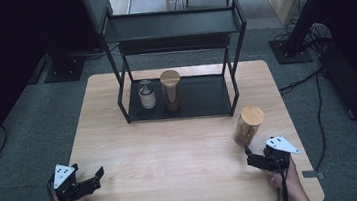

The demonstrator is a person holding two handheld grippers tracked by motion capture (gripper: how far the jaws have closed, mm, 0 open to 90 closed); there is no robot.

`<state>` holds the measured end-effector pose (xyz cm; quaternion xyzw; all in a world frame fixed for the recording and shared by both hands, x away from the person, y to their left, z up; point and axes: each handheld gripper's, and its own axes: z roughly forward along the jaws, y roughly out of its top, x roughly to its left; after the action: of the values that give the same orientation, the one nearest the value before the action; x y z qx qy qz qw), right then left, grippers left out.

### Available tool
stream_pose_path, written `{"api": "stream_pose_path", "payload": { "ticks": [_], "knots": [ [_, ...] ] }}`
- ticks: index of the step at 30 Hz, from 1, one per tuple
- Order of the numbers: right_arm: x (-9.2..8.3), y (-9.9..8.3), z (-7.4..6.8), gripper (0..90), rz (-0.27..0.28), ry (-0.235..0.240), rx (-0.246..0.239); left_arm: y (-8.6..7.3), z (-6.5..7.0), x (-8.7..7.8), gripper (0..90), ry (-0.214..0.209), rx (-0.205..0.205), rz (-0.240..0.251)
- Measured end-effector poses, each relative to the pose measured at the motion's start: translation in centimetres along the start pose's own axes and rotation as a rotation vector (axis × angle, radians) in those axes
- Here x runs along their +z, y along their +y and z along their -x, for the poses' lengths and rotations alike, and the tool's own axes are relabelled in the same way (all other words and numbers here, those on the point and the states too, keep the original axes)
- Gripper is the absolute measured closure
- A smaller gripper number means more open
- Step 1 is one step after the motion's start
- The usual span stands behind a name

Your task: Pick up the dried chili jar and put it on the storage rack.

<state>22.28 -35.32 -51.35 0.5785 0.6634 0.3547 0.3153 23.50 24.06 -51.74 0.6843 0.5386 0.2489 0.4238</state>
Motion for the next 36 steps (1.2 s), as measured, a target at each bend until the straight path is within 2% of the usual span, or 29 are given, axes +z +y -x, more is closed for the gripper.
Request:
{"api": "stream_pose_path", "payload": {
  "ticks": [8, 17, 25, 36],
  "knots": [
    [0.7, 1.0, -0.5, 2.1, 0.008, 0.026, 0.011, 0.0, 0.0, 0.0, 1.1, -0.004, -0.002, -0.001],
    [1.3, 1.9, -0.8, 2.7, 0.004, 0.034, 0.009, 0.0, 0.0, 0.0, 1.1, -0.004, -0.003, 0.001],
    [1.3, 2.6, -1.1, 5.9, 0.036, 0.022, 0.0, 0.0, -0.1, 0.0, 1.1, -0.007, -0.001, -0.001],
    [1.7, 4.7, -1.3, 8.9, 0.033, 0.011, -0.016, 0.0, -0.1, 0.0, 1.1, -0.008, 0.0, -0.002]
  ]
}}
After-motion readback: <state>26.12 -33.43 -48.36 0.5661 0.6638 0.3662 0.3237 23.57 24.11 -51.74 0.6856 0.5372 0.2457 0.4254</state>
